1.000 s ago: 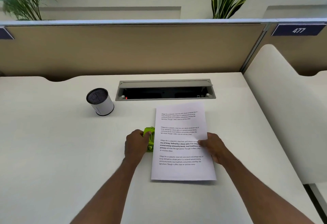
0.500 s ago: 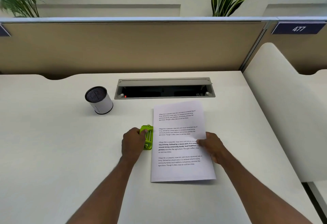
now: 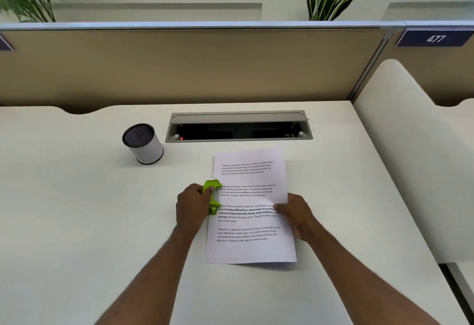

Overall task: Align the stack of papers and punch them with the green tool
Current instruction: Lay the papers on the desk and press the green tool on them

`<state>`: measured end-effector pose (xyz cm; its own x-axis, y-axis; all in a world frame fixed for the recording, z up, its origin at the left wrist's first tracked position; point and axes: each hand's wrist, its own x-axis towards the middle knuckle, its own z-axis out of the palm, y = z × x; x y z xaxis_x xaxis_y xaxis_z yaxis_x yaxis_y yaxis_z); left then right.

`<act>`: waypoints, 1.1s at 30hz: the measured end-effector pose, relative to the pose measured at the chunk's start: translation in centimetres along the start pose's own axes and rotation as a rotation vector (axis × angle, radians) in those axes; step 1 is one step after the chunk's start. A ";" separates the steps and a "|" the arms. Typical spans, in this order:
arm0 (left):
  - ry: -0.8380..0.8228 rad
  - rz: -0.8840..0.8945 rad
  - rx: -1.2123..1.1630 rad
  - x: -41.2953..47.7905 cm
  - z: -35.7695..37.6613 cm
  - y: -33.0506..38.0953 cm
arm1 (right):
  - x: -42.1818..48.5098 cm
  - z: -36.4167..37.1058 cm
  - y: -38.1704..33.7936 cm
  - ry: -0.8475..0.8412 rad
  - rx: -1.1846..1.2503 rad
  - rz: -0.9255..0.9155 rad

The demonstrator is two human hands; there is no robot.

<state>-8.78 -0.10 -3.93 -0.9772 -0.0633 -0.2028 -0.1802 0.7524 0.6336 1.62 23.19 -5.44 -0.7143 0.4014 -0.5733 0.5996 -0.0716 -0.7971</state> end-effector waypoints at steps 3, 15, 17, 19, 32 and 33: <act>-0.010 -0.007 0.003 0.2 0.0 -0.1 | 0.2 0.1 0.1 -0.002 0.013 0.006; -0.233 -0.202 -0.176 2.4 -1.2 -0.8 | 0.2 0.0 -0.3 -0.035 -0.029 0.036; -0.257 -0.247 -0.229 2.6 -1.4 -0.4 | 0.3 0.0 -0.4 -0.030 -0.049 0.031; -0.260 -0.267 -0.218 2.5 -1.4 -0.1 | 0.5 -0.1 -0.3 -0.032 -0.064 0.033; -0.221 -0.254 -0.050 3.2 -0.6 -0.3 | 1.3 -0.4 0.0 -0.050 -0.089 0.018; -0.212 -0.253 -0.047 3.1 -0.5 -0.2 | 1.3 -0.4 0.0 -0.051 -0.091 0.012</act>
<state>-11.88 -0.81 -4.29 -0.8563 -0.1026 -0.5062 -0.4241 0.6991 0.5757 0.81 24.06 -6.17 -0.7229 0.3540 -0.5934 0.6369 0.0084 -0.7709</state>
